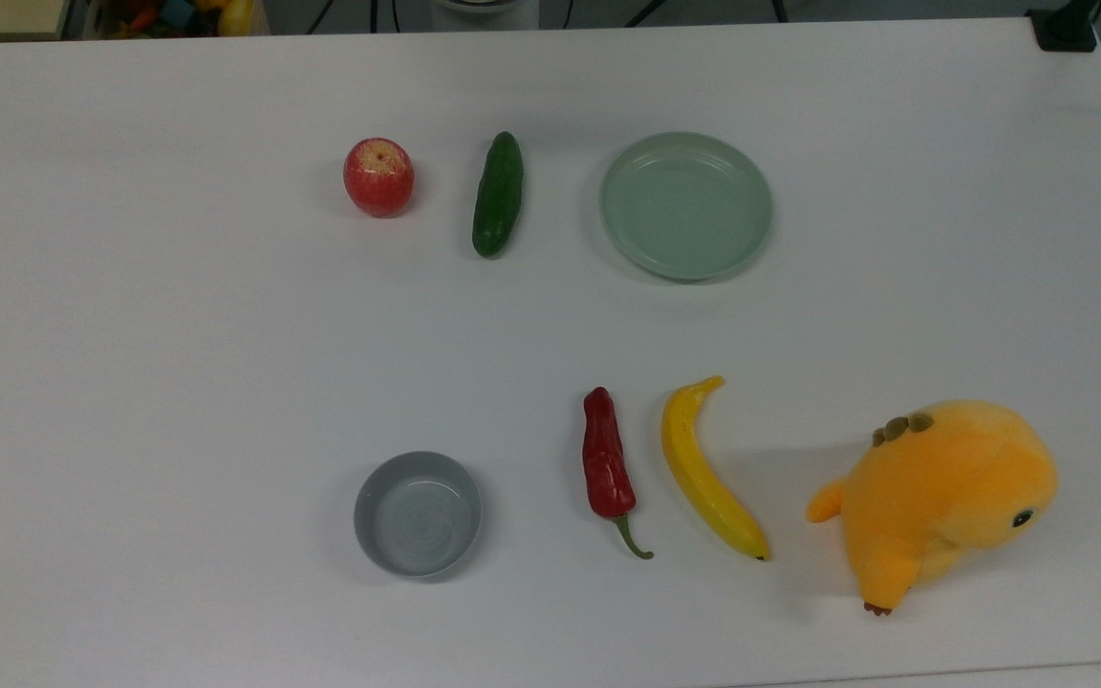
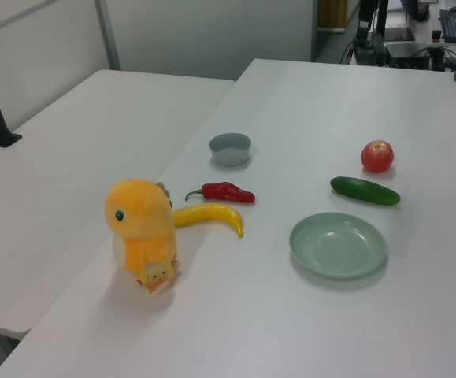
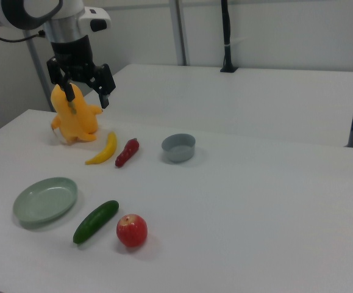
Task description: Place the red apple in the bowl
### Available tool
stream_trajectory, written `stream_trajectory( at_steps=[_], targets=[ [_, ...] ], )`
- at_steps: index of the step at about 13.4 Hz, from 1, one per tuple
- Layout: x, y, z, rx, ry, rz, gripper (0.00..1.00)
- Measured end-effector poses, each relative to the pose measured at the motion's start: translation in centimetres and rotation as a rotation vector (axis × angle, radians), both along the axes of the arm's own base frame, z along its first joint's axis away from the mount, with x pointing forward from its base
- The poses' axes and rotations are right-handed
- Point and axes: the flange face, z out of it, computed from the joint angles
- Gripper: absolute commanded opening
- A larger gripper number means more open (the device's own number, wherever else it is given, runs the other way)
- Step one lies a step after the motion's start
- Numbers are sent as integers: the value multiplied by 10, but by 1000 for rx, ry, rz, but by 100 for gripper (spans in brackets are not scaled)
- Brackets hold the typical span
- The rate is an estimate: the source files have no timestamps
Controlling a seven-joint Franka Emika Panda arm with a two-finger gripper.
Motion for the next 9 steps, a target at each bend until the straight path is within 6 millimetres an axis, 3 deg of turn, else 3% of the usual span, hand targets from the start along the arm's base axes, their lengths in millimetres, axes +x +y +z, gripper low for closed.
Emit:
stream_trajectory(
  at_steps=[7, 9],
  targets=[
    [0, -2, -1, 0, 2, -4, 100],
    [1, -3, -11, 0, 23, -7, 100]
  ],
)
